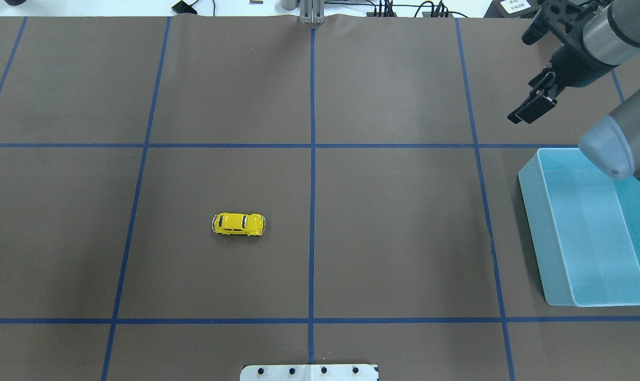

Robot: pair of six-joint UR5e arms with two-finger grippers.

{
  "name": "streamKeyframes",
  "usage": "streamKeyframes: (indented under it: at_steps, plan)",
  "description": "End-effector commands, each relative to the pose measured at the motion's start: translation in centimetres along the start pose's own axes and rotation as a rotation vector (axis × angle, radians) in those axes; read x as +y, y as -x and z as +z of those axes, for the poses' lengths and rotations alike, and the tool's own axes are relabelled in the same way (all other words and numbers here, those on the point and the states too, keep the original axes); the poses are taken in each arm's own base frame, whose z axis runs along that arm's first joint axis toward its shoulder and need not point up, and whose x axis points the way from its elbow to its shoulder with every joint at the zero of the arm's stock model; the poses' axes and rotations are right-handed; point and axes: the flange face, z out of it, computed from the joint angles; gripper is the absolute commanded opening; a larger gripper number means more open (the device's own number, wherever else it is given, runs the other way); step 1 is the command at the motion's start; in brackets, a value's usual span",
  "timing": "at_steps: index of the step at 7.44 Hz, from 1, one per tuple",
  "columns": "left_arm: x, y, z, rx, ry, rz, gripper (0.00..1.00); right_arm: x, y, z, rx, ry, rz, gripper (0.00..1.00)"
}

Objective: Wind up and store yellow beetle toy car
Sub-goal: 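Swing the right gripper over toward the yellow car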

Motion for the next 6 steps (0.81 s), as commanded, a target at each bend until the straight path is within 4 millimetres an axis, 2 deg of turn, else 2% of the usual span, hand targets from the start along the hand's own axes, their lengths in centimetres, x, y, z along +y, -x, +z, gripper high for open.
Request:
streamKeyframes:
  at_steps: [1, 2, 4, 5, 6]
  plan:
    - [-0.3, 0.4, -0.4, -0.004, -0.008, -0.156, 1.0, -1.1, 0.4, 0.5, 0.013, -0.039, -0.045, 1.0]
    - [-0.4, 0.2, -0.6, 0.002, -0.016, -0.16, 1.0, -0.8, -0.5, 1.6, 0.007, -0.023, -0.029, 1.0]
    - [-0.2, 0.1, -0.4, 0.003, -0.015, -0.159, 1.0, -1.1, -0.3, 1.3, 0.01, -0.043, -0.045, 0.99]
    - [0.1, 0.2, -0.3, 0.005, -0.014, -0.16, 1.0, -3.7, 0.2, 0.0, 0.033, -0.107, -0.1, 1.0]
    - [0.2, 0.3, -0.1, 0.012, -0.014, -0.163, 1.0, -5.4, 0.2, 1.0, 0.023, -0.104, -0.107, 0.99]
